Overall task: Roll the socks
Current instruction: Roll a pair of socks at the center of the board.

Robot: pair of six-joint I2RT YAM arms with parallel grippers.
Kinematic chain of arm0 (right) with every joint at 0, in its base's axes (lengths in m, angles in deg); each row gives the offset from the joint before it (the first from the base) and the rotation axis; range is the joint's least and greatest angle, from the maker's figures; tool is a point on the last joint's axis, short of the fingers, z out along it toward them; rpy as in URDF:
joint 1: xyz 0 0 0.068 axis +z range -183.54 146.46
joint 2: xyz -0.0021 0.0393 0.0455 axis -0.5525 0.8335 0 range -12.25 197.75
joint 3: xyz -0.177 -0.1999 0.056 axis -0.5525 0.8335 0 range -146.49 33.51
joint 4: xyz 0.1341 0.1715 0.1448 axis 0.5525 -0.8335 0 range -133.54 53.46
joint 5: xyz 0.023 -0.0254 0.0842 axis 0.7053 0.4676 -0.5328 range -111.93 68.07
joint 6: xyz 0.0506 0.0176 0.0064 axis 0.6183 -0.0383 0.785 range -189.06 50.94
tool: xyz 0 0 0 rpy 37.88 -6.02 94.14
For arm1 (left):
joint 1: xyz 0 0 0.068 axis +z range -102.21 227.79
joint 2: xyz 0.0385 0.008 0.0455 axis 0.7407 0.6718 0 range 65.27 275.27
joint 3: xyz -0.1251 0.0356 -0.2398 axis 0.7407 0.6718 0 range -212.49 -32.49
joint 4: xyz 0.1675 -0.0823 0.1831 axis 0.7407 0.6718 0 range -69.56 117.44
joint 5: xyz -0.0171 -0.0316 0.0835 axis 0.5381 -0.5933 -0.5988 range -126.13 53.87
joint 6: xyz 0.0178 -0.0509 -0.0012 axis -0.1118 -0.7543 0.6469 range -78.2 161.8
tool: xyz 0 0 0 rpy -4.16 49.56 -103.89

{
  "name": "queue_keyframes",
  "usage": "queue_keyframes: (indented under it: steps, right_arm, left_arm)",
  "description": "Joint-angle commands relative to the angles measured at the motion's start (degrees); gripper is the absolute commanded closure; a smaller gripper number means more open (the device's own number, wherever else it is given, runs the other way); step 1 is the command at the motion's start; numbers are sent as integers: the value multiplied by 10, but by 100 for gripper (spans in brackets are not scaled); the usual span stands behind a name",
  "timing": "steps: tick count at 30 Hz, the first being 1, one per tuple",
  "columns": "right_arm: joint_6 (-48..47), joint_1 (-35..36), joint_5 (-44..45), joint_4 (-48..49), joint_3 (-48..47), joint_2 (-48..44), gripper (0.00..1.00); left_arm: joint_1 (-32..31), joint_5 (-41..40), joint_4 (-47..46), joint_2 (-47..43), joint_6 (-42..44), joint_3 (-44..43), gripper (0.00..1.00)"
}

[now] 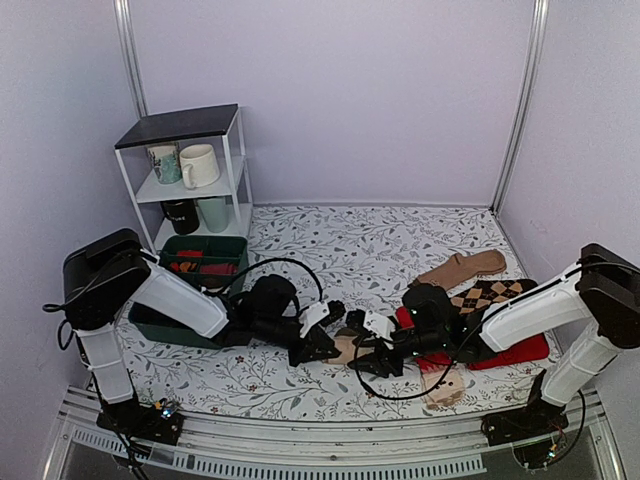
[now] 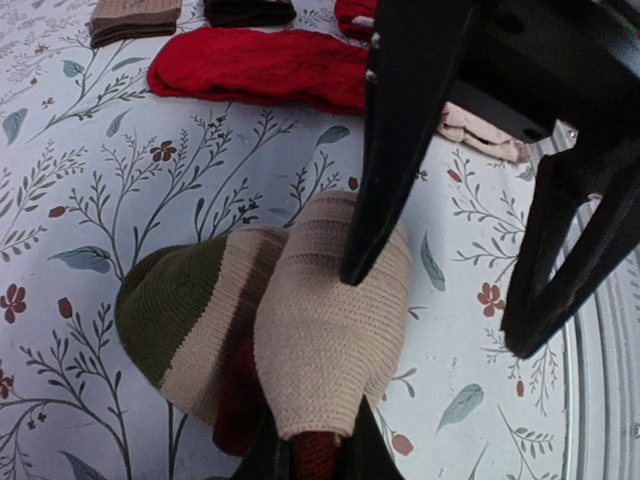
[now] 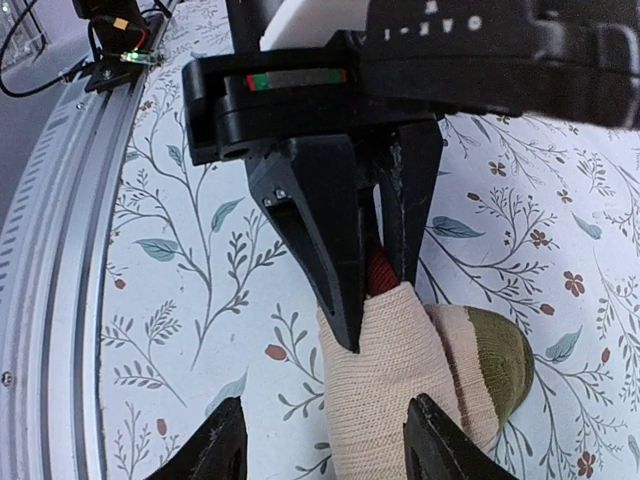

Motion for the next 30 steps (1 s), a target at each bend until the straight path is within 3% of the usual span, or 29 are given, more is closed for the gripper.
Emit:
queue_keyframes:
  steps: [1, 11, 22, 30]
  right_arm:
    - [-41, 8, 45, -8, -28, 39, 47]
    - [-9, 16, 43, -20, -31, 87, 48]
    - [52, 30, 45, -48, -32, 141, 56]
    - [97, 42, 93, -54, -8, 125, 44]
  left_arm:
    - [3, -4, 153, 43, -5, 28, 100]
    - [4, -1, 152, 44, 1, 26, 100]
    - [5, 3, 148, 43, 16, 10, 97]
    - [5, 10, 138, 66, 18, 11, 98]
